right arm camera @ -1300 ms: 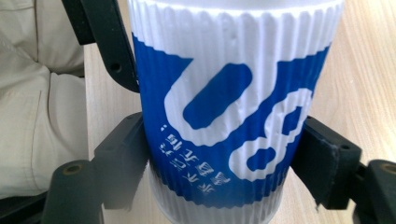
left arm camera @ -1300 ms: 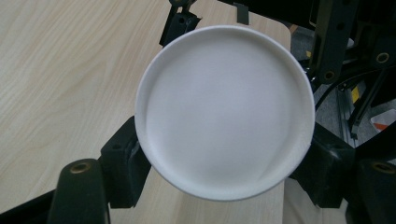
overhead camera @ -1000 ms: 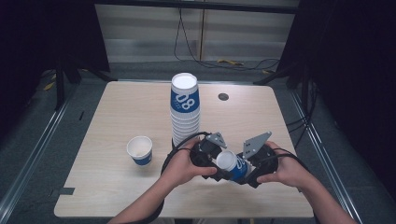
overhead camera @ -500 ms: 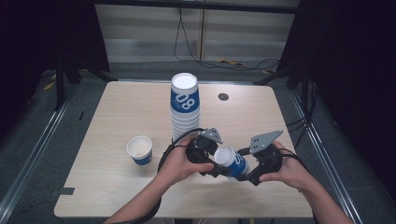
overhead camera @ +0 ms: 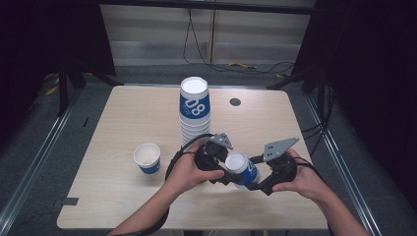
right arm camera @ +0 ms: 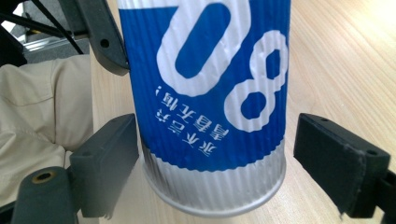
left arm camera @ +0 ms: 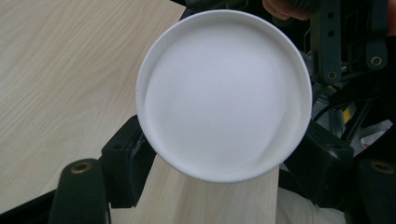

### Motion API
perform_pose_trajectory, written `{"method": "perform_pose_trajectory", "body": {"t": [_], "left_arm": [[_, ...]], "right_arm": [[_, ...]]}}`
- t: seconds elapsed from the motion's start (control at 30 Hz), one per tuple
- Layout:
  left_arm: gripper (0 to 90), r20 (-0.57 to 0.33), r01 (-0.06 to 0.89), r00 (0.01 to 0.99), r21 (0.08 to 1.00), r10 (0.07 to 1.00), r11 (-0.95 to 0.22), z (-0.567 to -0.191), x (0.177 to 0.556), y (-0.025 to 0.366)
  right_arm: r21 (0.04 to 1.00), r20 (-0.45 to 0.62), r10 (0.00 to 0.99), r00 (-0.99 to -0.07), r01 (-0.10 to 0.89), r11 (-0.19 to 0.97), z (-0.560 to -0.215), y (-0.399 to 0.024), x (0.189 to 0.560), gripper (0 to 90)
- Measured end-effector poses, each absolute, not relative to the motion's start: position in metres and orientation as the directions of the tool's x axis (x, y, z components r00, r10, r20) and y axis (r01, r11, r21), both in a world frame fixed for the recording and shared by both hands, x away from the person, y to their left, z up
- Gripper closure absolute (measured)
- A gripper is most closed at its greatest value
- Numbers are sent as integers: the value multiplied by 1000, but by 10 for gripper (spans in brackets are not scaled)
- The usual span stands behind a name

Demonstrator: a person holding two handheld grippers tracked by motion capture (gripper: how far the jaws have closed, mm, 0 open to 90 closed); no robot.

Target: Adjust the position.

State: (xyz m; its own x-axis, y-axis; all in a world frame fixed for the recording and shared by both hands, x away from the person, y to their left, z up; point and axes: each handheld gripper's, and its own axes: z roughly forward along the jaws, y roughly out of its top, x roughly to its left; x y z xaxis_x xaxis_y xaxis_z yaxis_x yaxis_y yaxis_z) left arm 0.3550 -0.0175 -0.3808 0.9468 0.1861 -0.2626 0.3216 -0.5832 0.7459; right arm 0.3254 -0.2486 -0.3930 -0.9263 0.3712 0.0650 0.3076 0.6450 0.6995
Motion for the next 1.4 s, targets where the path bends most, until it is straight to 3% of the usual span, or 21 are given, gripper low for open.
{"method": "perform_pose_trajectory", "body": {"t": [0.47, 0.67, 0.7, 1.03, 1.4], "left_arm": [[289, -272, 324, 946, 762, 177, -560, -378, 356, -17], [283, -265, 315, 949, 763, 171, -564, -383, 354, -16], [278, -222, 279, 960, 754, 170, -594, -384, 352, -16], [214, -124, 193, 981, 687, 149, -701, -385, 344, -18], [203, -133, 196, 981, 654, 144, -731, -386, 340, -27]], "right_arm": [[699, 98, 386, -917, 339, 629, -401, -245, 326, 142], [680, 60, 364, -930, 305, 667, -397, -245, 327, 202], [651, 42, 347, -937, 289, 701, -395, -245, 327, 208], [477, -57, 280, -958, 220, 851, -389, -247, 326, 213], [354, -100, 230, -968, 182, 918, -387, -240, 325, 212]]}}
